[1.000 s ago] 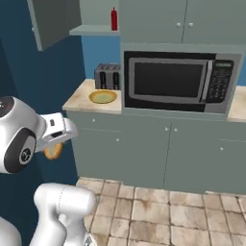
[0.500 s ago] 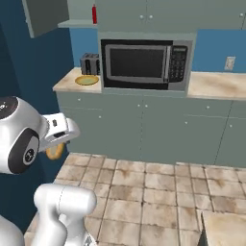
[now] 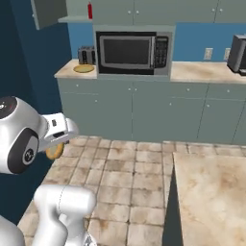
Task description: Move the hot dog bun to the plate on the dining table and place the condiment next to that plate. Then navigate to the fridge and take the sausage and place it on the plate as well.
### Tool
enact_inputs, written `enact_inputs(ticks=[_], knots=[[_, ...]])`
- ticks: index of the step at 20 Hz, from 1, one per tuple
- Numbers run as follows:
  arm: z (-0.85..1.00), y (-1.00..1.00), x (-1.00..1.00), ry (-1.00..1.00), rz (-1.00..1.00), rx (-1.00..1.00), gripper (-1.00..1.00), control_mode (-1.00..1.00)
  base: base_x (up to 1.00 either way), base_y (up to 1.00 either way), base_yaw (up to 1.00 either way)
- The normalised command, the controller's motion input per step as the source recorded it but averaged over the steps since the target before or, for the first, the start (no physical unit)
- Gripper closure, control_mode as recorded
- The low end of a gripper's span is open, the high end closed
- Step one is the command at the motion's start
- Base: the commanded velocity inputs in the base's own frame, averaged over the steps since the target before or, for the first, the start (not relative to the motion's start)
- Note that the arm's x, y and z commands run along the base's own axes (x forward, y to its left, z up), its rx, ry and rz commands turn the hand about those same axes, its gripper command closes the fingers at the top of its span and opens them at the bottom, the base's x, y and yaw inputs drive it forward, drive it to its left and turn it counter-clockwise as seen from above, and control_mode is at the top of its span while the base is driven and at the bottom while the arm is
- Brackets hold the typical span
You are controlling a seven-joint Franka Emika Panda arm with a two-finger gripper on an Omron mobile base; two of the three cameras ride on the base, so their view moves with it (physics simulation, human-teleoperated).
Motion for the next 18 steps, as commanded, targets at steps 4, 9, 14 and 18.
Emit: enact_inputs(ticks=[4,9,14,18], knots=[[0.00,0.00,0.00,0.00,0.00,0.00,1.00,1.00,-1.00,-0.32,-0.11],[0.00,0.00,0.00,0.00,0.00,0.00,1.00,1.00,-1.00,-0.23,-0.09],[0.00,0.00,0.00,0.00,0.00,0.00,1.00,1.00,-1.00,-0.20,-0.07],[0.00,0.00,0.00,0.00,0.00,0.00,1.00,1.00,-1.00,-0.16,-0.08]])
